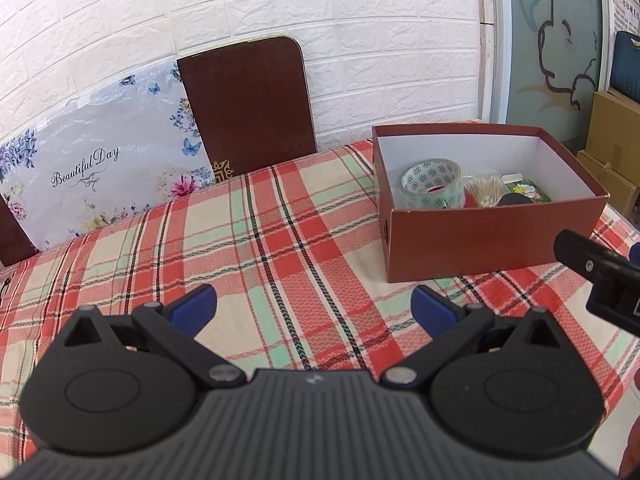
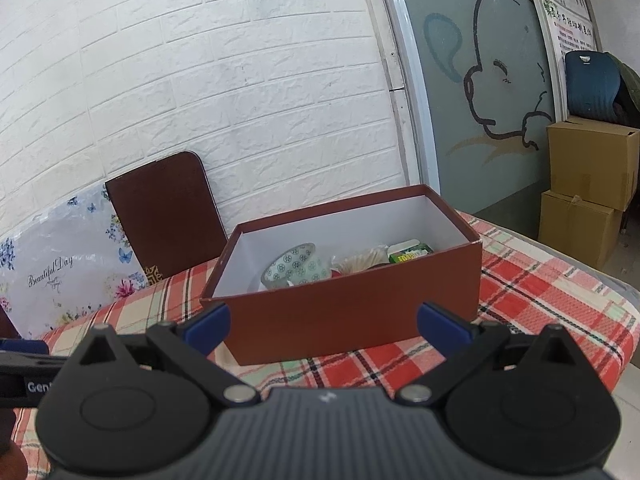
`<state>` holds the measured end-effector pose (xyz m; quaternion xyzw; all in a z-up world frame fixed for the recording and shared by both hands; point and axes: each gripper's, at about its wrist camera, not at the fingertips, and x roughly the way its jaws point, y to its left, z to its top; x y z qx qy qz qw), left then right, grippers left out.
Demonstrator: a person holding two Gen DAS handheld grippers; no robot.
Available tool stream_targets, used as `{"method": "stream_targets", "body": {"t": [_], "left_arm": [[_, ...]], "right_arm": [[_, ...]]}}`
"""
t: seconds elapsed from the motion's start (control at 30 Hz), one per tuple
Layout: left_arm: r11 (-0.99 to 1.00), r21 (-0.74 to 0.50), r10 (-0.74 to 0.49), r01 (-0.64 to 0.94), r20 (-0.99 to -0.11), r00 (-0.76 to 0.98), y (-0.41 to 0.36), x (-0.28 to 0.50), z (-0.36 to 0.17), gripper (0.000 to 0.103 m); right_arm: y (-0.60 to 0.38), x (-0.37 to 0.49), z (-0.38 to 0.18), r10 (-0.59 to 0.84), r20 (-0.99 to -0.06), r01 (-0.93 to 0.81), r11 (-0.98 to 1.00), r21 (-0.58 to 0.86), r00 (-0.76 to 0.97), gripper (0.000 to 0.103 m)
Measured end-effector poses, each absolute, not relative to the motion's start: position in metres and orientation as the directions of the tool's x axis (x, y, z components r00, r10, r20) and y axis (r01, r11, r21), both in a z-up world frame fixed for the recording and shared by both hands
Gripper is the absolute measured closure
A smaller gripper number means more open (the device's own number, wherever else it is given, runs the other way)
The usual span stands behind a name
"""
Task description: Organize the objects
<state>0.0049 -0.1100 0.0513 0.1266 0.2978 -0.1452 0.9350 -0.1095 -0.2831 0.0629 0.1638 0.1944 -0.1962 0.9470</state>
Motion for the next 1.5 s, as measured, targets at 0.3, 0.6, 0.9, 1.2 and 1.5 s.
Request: {"method": "stream_targets", "body": {"t": [0.3, 0.6, 0.9, 1.2, 1.5], "left_arm": [[0.936, 0.143, -0.176, 0.322, -0.6, 0.78, -0.103, 0.012, 0.05, 0.0], [0.936, 0.135, -0.18, 0.325, -0.61, 0.772, -0.102, 0.016, 0.048, 0.0], [0.934, 0.132, -0.185, 0.331, -0.614, 0.767, -0.105, 0.018, 0.05, 0.0], [0.937, 0.102, -0.198, 0.335, -0.636, 0.746, -0.108, 0.028, 0.044, 0.0], [0.934, 0.101, -0.204, 0.343, -0.639, 0.741, -0.107, 0.025, 0.042, 0.0]], "right_arm": [[-0.277, -0.099, 0.059, -0.295, -0.449, 0.426, 0.876, 0.226, 0.844, 0.0], [-0.269, -0.095, 0.054, -0.293, -0.461, 0.421, 0.884, 0.203, 0.838, 0.0], [-0.27, -0.094, 0.055, -0.293, -0.459, 0.422, 0.882, 0.208, 0.839, 0.0], [-0.27, -0.084, 0.05, -0.288, -0.48, 0.422, 0.885, 0.196, 0.829, 0.0], [-0.27, -0.085, 0.049, -0.301, -0.482, 0.433, 0.881, 0.189, 0.823, 0.0]]}}
